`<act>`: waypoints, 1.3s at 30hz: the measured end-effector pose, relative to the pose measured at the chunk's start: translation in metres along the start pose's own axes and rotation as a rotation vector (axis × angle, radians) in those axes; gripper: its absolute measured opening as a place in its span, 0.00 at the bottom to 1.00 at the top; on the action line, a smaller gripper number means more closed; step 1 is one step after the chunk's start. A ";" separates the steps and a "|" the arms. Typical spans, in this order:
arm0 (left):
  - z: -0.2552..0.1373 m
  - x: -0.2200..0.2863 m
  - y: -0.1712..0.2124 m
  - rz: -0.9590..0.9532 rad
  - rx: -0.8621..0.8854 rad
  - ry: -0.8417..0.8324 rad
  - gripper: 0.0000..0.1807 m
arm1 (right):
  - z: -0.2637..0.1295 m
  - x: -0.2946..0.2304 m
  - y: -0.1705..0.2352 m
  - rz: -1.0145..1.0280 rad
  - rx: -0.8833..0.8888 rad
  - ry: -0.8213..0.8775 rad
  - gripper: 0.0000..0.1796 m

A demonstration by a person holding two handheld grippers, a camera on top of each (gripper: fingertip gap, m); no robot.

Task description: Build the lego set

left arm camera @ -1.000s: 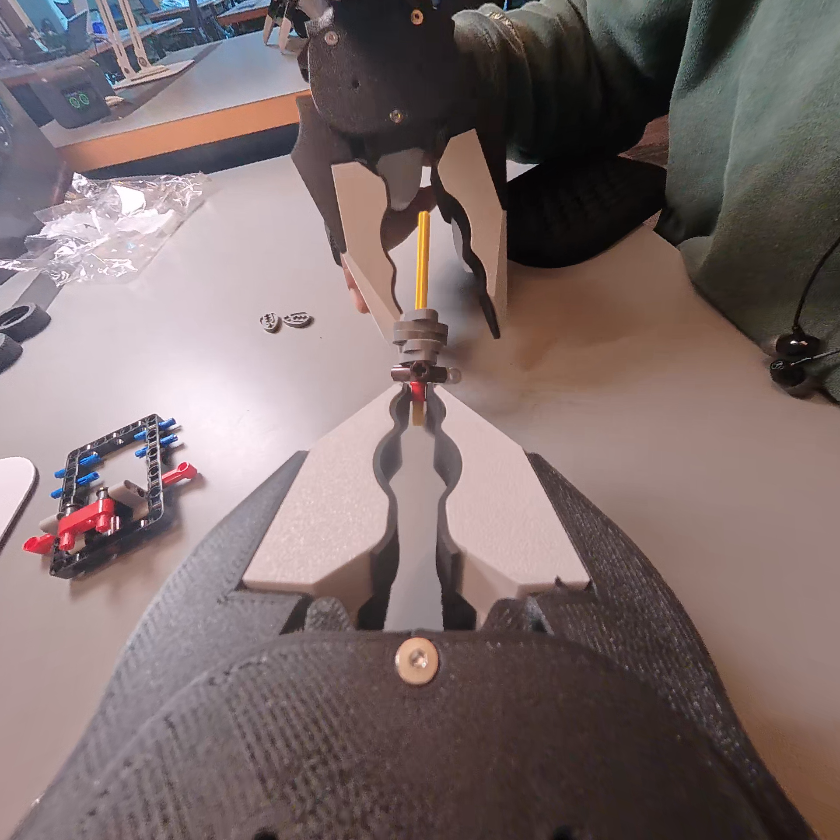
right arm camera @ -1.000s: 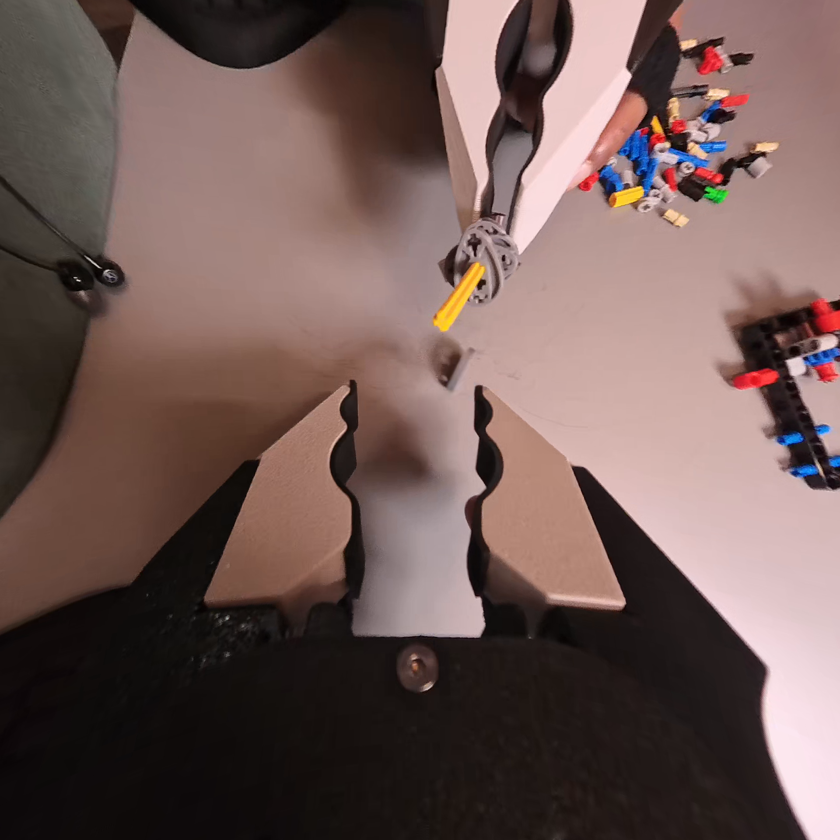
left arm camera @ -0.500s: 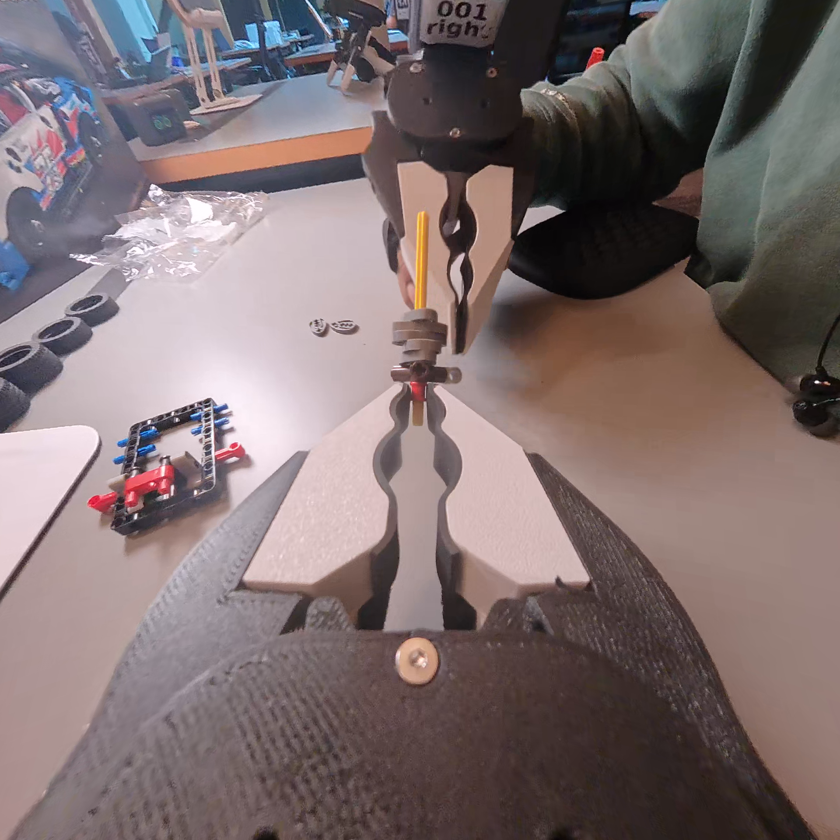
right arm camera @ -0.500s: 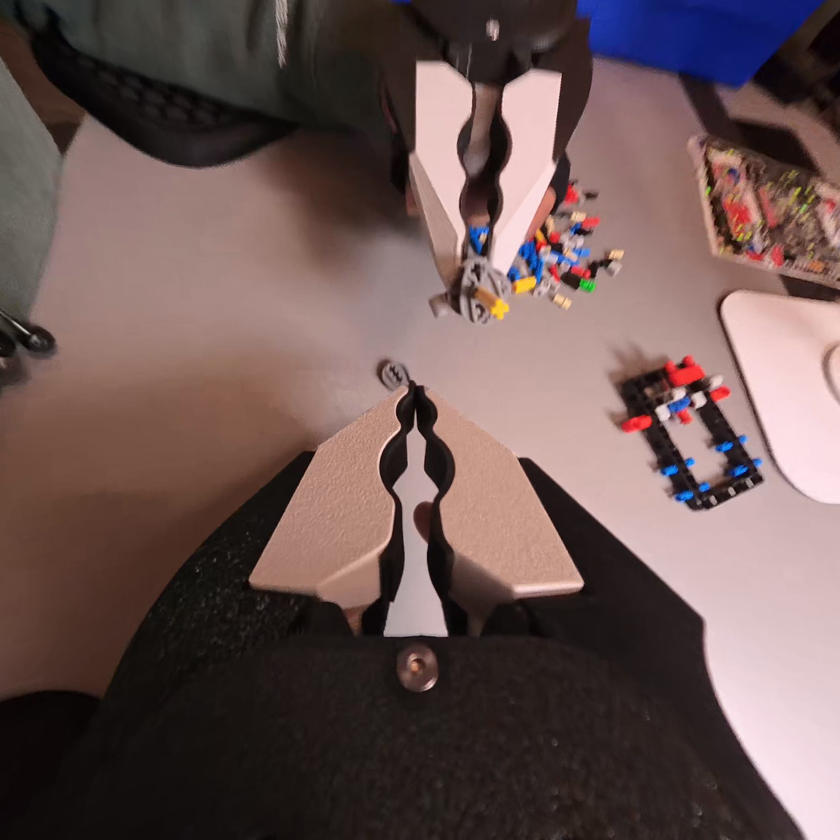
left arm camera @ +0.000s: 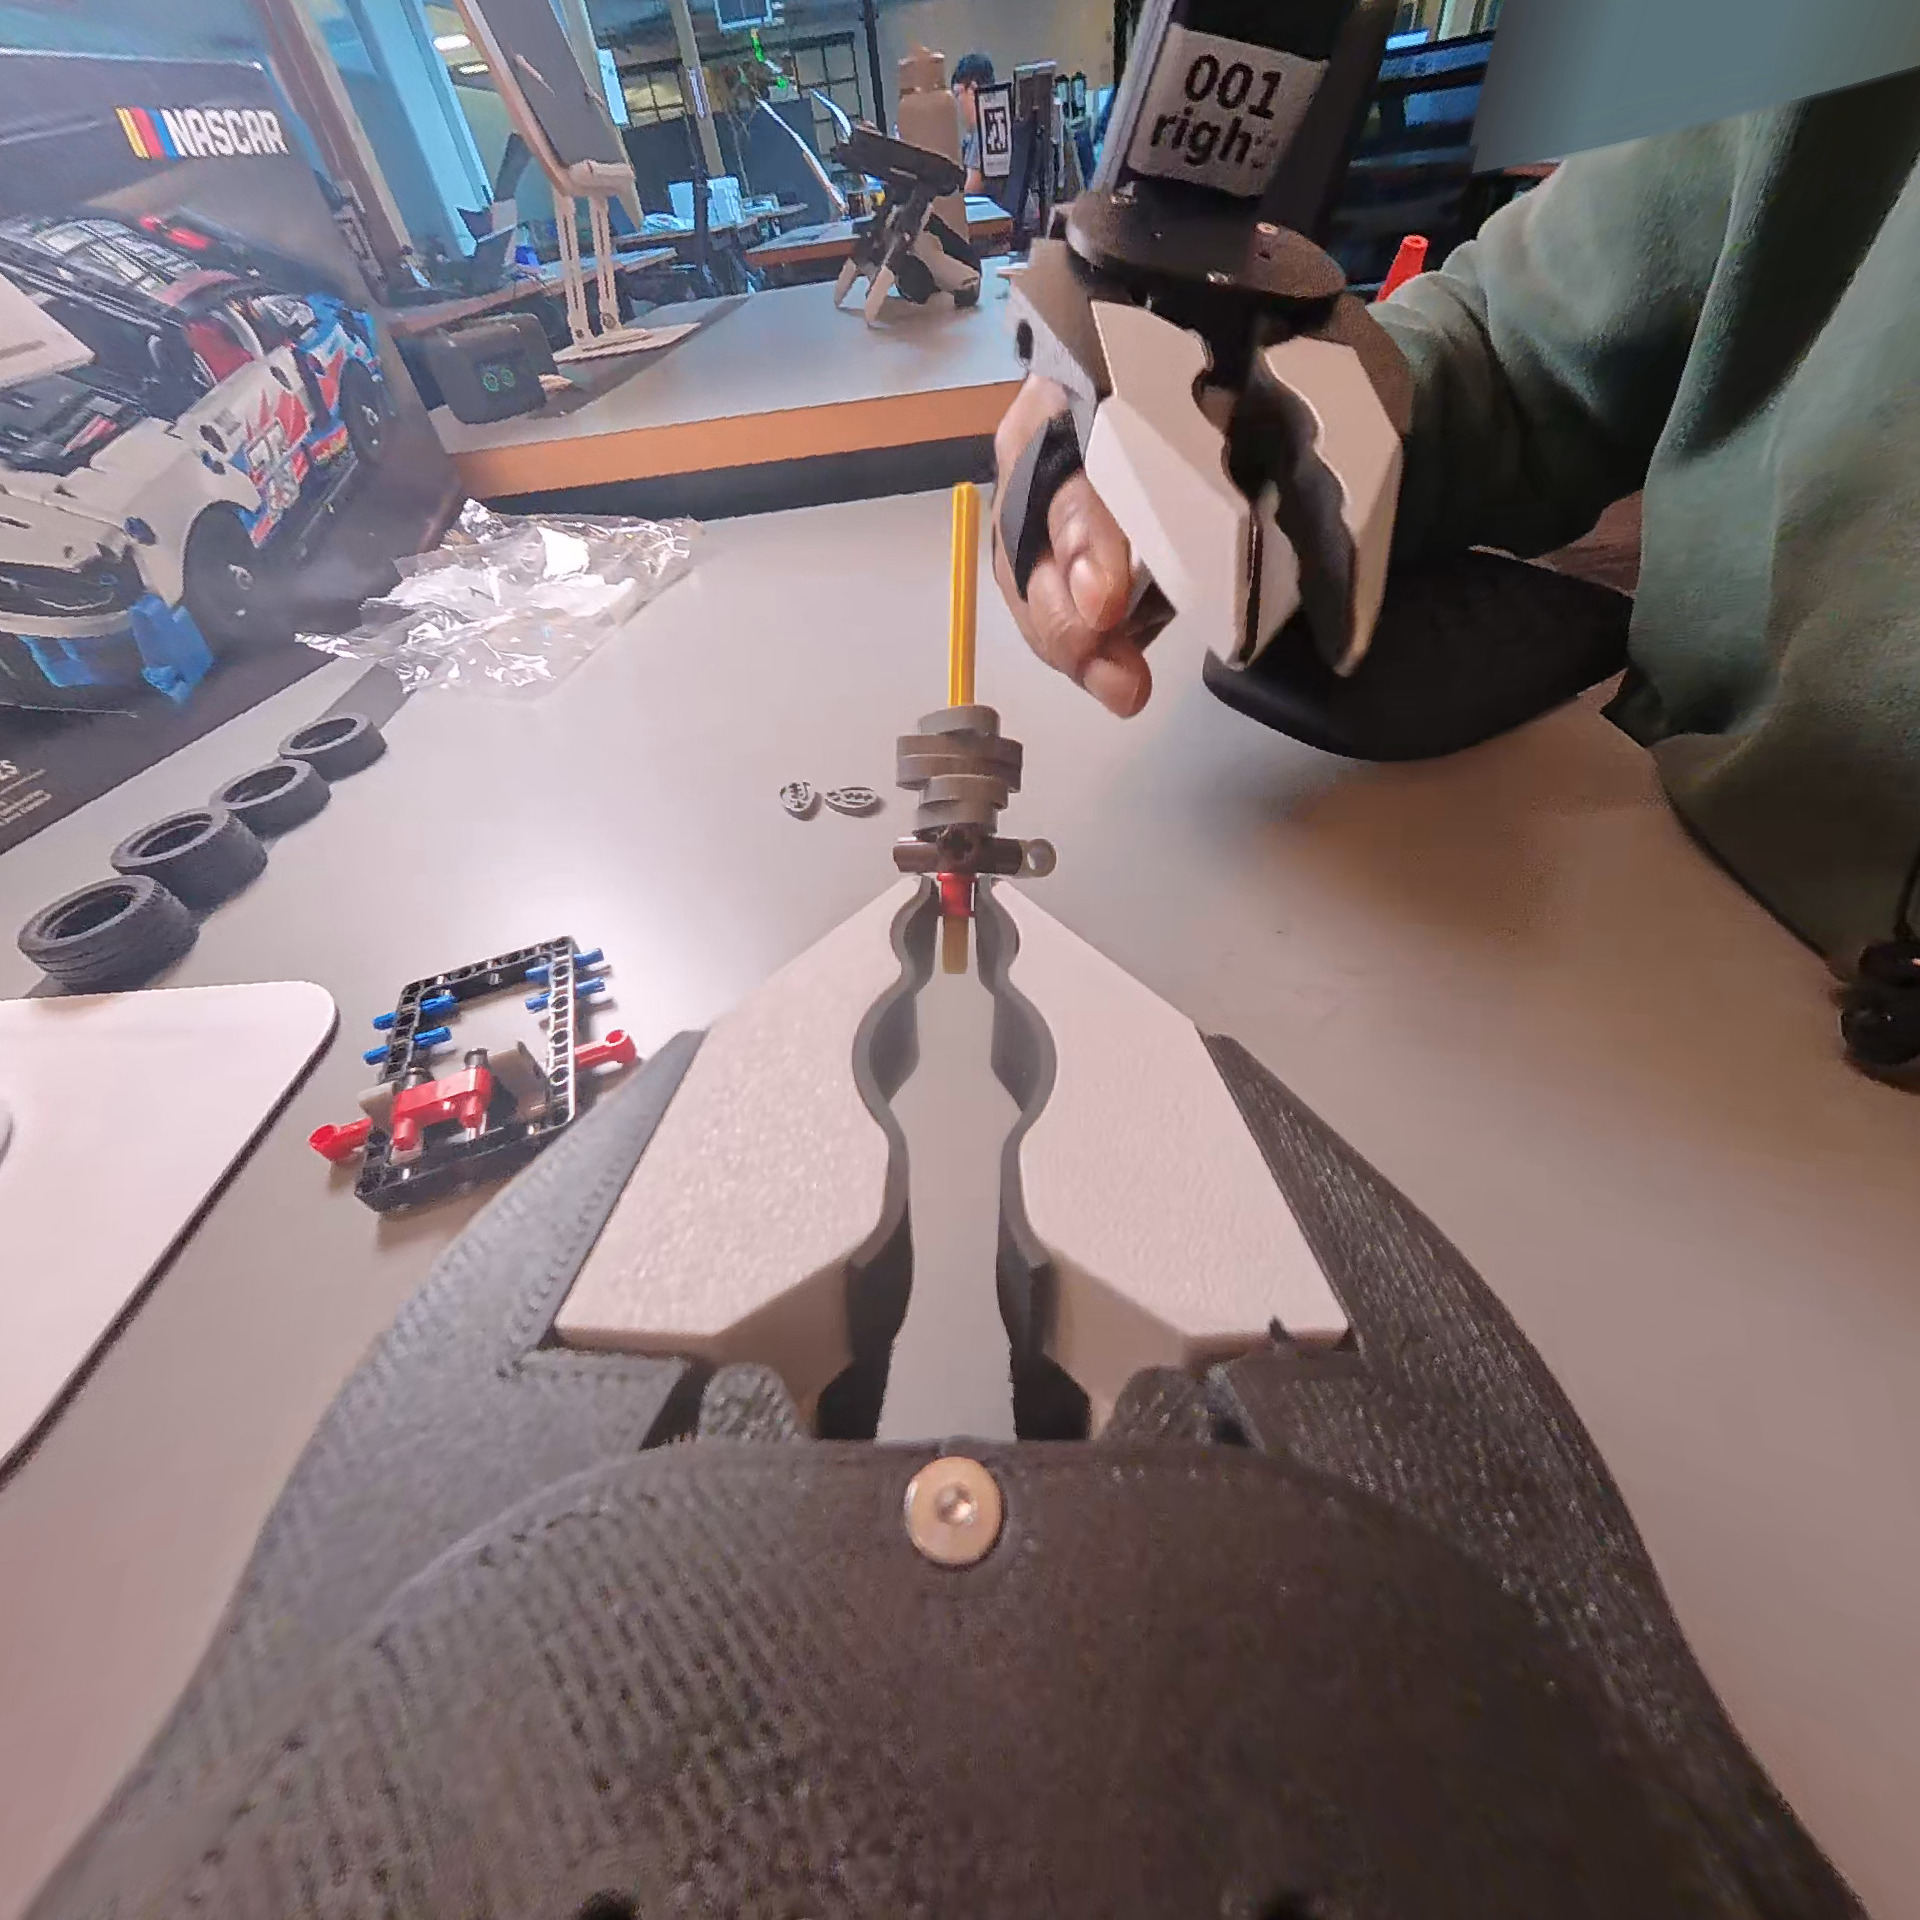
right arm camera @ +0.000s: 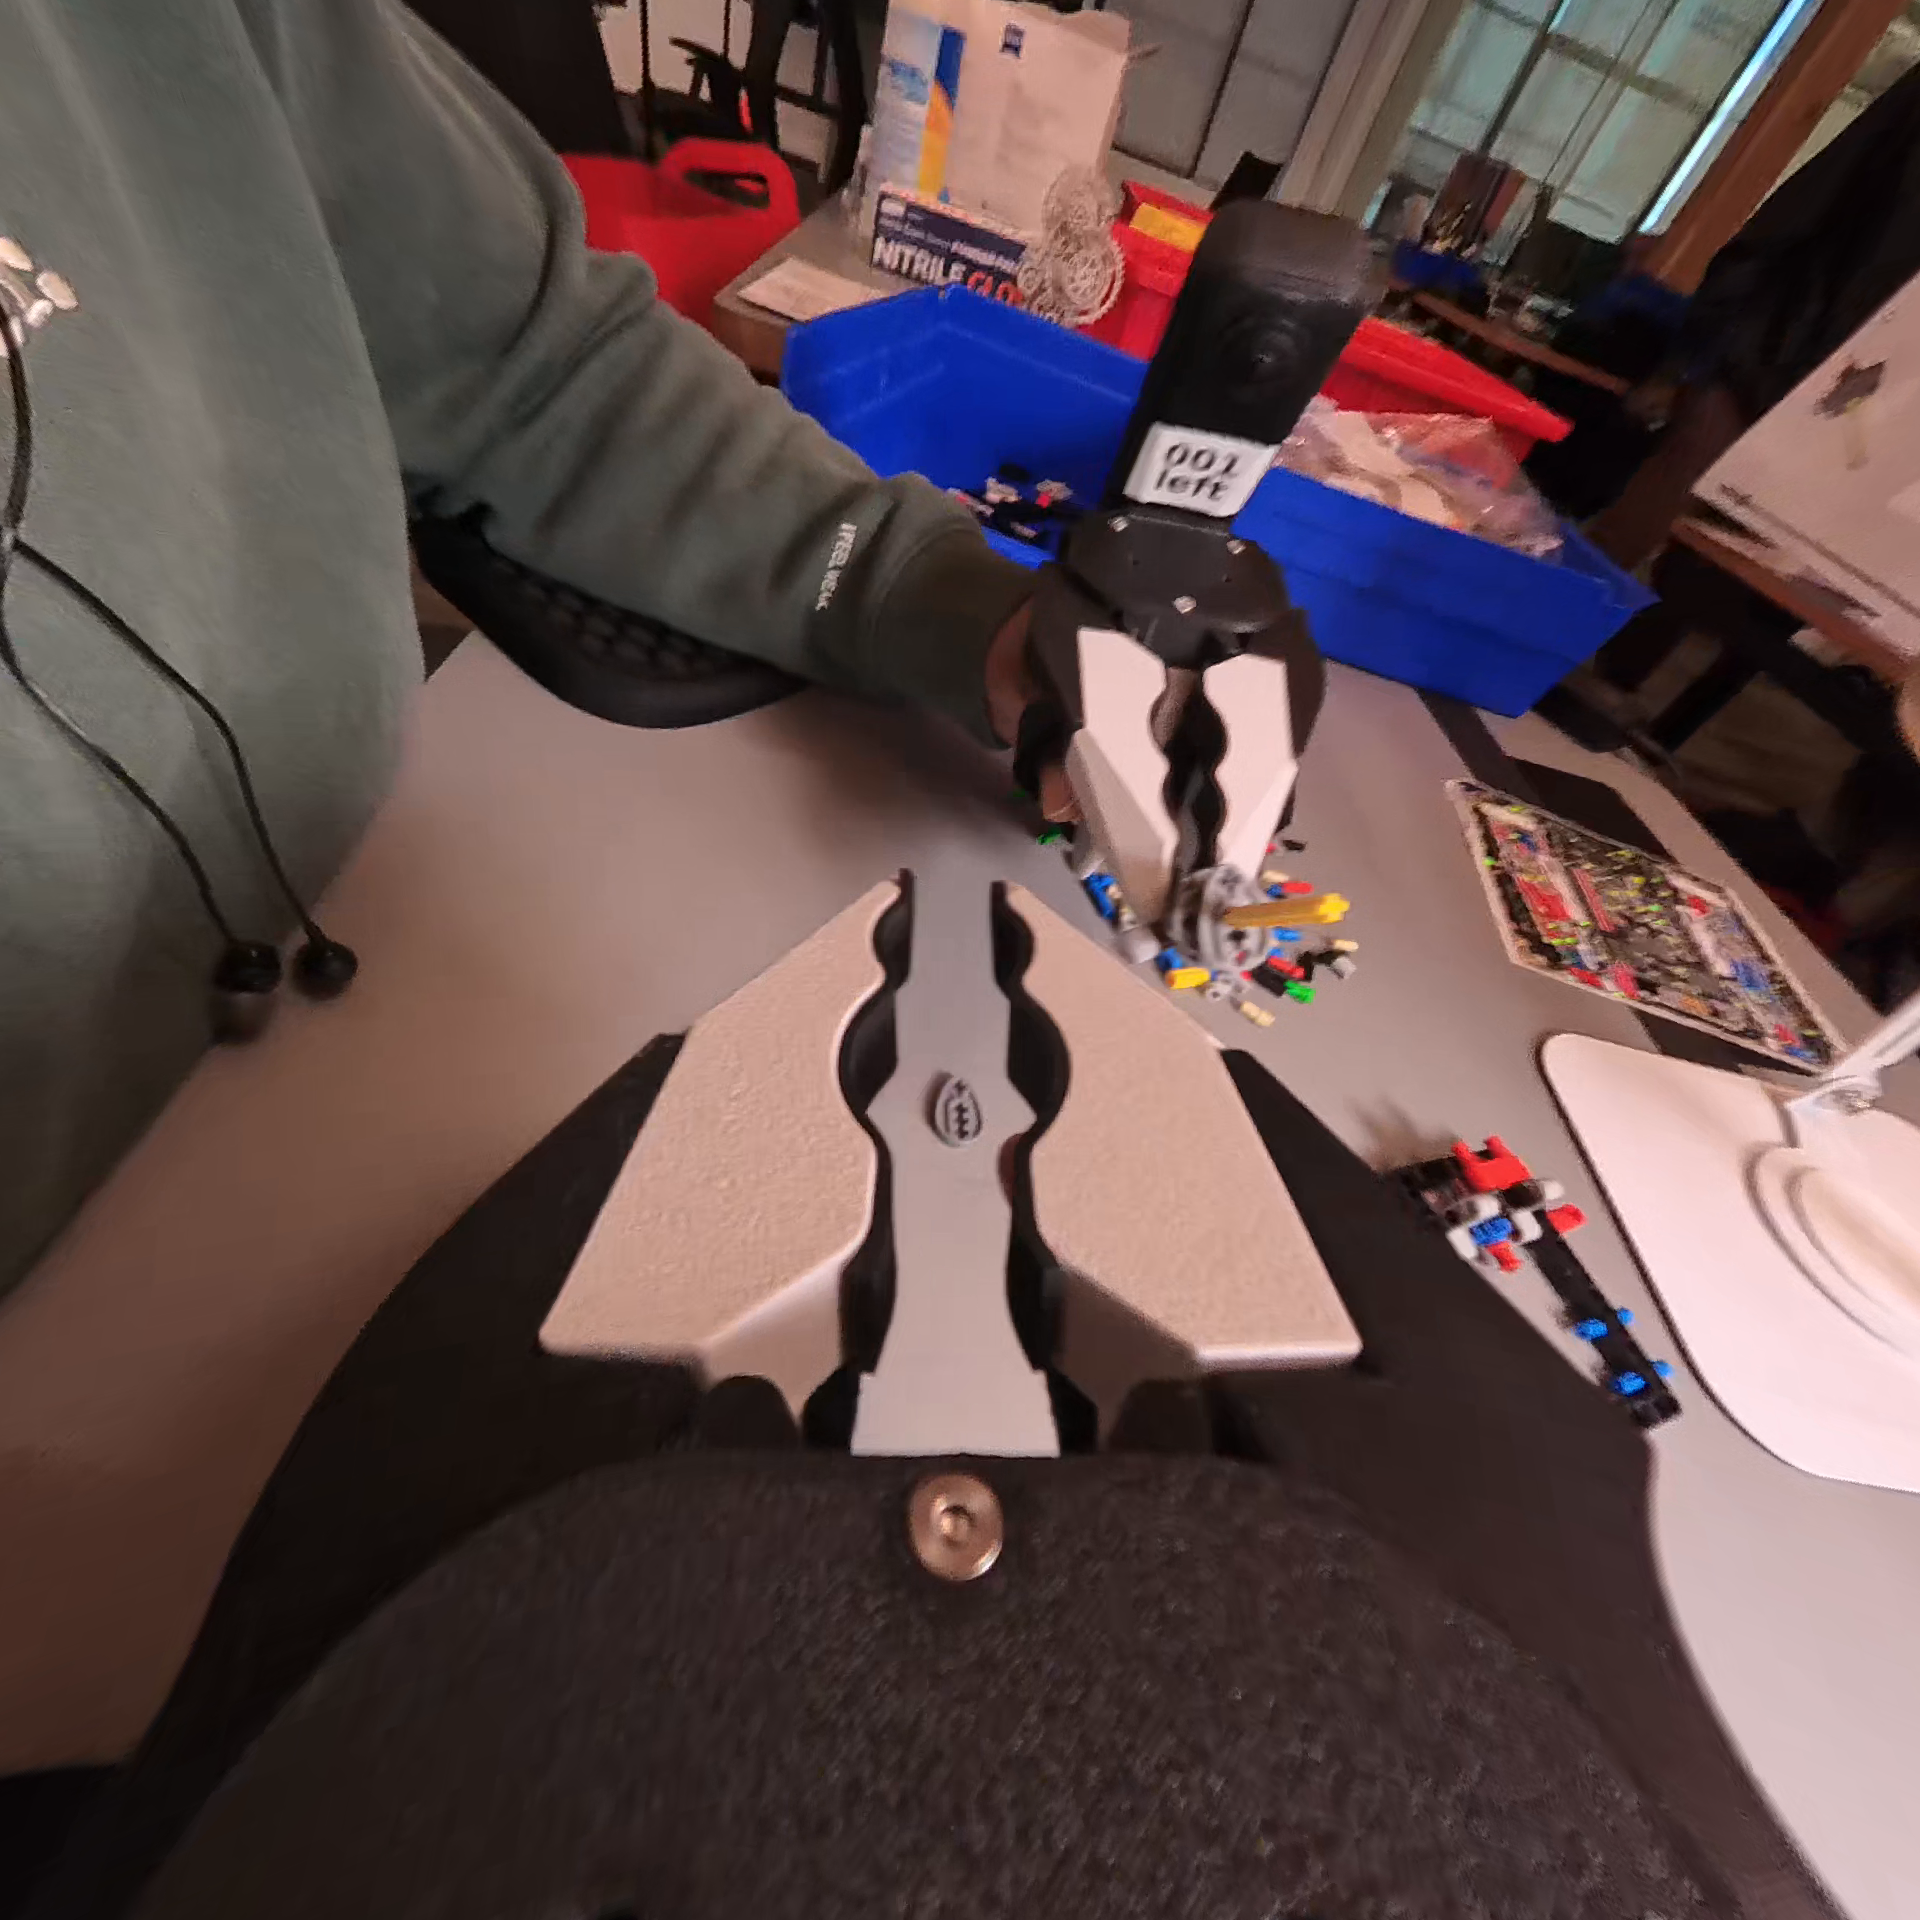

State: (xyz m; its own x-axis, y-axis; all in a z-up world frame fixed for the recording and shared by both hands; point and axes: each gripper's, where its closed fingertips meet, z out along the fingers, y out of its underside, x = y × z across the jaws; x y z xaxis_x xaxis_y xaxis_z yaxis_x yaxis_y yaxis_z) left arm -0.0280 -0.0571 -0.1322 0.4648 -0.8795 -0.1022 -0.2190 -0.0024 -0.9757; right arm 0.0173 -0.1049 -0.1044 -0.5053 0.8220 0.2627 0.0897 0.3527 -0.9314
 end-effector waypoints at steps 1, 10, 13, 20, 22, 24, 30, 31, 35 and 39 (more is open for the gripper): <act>-0.001 -0.001 -0.001 -0.001 0.007 -0.005 0.03 | 0.002 -0.002 0.003 0.012 -0.029 -0.012 0.11; -0.008 -0.006 -0.009 -0.020 0.050 -0.018 0.03 | 0.028 -0.004 0.076 0.157 -0.468 -0.094 0.15; -0.014 -0.005 -0.015 -0.027 0.082 0.002 0.03 | 0.038 -0.003 0.093 0.138 -0.562 -0.148 0.18; -0.029 -0.010 -0.020 -0.048 0.137 0.006 0.03 | 0.047 -0.002 0.107 0.125 -0.649 -0.214 0.11; -0.029 -0.011 -0.018 -0.058 0.135 0.010 0.03 | 0.046 -0.005 0.106 0.102 -0.655 -0.243 0.09; -0.028 -0.010 -0.016 -0.061 0.129 0.017 0.03 | 0.043 -0.011 0.105 0.066 -0.655 -0.288 0.10; -0.025 -0.008 -0.013 -0.067 0.117 0.025 0.03 | 0.047 -0.014 0.103 0.093 -0.681 -0.355 0.15; -0.026 -0.009 -0.013 -0.069 0.120 0.023 0.03 | 0.050 -0.014 0.102 0.092 -0.669 -0.367 0.16; -0.033 -0.015 -0.018 -0.080 0.147 0.000 0.03 | 0.053 -0.035 0.095 0.048 -0.653 -0.508 0.14; -0.037 -0.018 -0.017 -0.088 0.150 -0.010 0.03 | 0.032 -0.061 0.093 -0.006 -0.706 -0.629 0.11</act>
State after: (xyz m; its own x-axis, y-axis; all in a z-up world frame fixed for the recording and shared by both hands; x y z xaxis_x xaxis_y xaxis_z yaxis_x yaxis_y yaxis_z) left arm -0.0640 -0.0586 -0.1069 0.4853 -0.8742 -0.0164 -0.0471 -0.0074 -0.9989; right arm 0.0286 -0.1362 -0.2155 -0.8592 0.4999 -0.1085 0.4801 0.7147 -0.5086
